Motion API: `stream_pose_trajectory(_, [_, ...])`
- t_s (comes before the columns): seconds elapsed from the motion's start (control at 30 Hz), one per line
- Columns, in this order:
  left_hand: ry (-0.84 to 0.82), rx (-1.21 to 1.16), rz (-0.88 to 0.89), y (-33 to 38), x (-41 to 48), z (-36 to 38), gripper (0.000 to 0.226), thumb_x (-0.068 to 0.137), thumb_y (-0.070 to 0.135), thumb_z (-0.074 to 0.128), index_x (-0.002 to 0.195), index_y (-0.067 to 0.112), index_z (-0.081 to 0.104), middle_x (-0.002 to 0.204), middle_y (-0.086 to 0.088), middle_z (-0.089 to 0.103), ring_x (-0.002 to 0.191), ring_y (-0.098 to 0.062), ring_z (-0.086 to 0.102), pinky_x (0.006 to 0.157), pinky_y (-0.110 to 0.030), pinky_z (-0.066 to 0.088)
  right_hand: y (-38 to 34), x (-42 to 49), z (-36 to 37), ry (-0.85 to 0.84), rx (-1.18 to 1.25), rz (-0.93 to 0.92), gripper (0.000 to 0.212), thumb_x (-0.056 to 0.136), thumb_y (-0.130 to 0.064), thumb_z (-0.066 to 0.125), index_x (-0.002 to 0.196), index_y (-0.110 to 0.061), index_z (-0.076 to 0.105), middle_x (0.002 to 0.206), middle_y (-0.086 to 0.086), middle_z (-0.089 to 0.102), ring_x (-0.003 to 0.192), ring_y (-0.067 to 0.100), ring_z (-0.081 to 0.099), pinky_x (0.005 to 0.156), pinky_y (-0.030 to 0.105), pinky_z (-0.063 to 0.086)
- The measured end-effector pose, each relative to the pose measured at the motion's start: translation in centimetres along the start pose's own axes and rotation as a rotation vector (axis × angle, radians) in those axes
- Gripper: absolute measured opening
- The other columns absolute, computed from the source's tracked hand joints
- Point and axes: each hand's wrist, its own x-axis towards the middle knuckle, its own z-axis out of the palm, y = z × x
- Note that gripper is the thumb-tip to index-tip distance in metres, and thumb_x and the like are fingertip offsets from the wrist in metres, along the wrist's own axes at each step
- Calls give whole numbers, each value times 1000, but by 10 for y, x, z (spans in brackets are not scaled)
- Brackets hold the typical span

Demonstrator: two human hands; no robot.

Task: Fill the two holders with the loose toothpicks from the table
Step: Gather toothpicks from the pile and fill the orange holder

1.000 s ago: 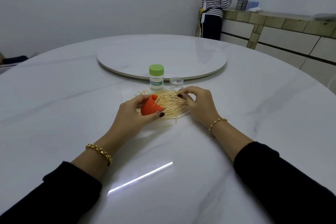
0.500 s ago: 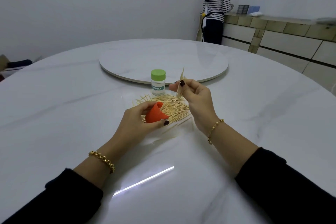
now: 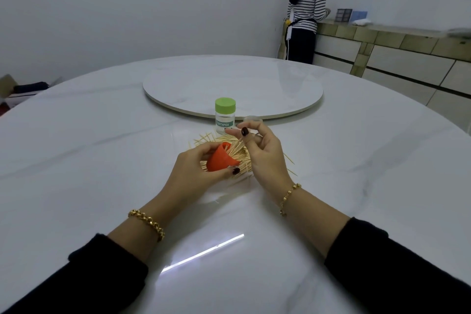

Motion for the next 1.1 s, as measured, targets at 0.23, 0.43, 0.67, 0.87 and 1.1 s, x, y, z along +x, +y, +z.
stream_pose_trajectory(0.23, [1,-11,-11,-1,0,-1,56,69,23,83,121,20,62,110,10,65,102,0,60,80,-7,47,6,-7,2,-1,-265,-189,42,94,-17,33,135,-15,43,134,-4,51,127,2,44,104,16,35])
stream_pose_trajectory(0.43, [-9,1,39,4,-2,2,45,69,15,83,110,25,67,99,22,67,94,12,59,77,-3,42,16,-10,8,-99,-354,-85,54,93,-31,31,145,-15,37,145,-2,43,134,6,38,113,34,31])
stream_pose_trajectory(0.67, [-70,63,87,5,-4,4,37,65,21,85,96,34,69,82,28,67,85,10,60,73,-4,40,14,-8,3,-267,-659,-84,68,90,-57,17,146,-23,35,151,-11,34,141,2,23,117,52,9])
stream_pose_trajectory(0.87, [2,-34,27,10,-3,-1,41,69,17,83,104,28,65,95,23,66,88,13,60,72,-3,43,1,-5,-1,-154,-562,-238,64,93,-49,24,149,-19,26,150,-9,34,138,4,29,115,42,25])
stream_pose_trajectory(1.1, [40,-55,-5,5,0,-4,40,73,15,80,110,21,66,96,18,67,89,11,61,75,-4,45,8,-10,-1,-215,-512,-142,56,95,-39,27,142,-15,42,144,-2,46,133,5,39,113,42,29])
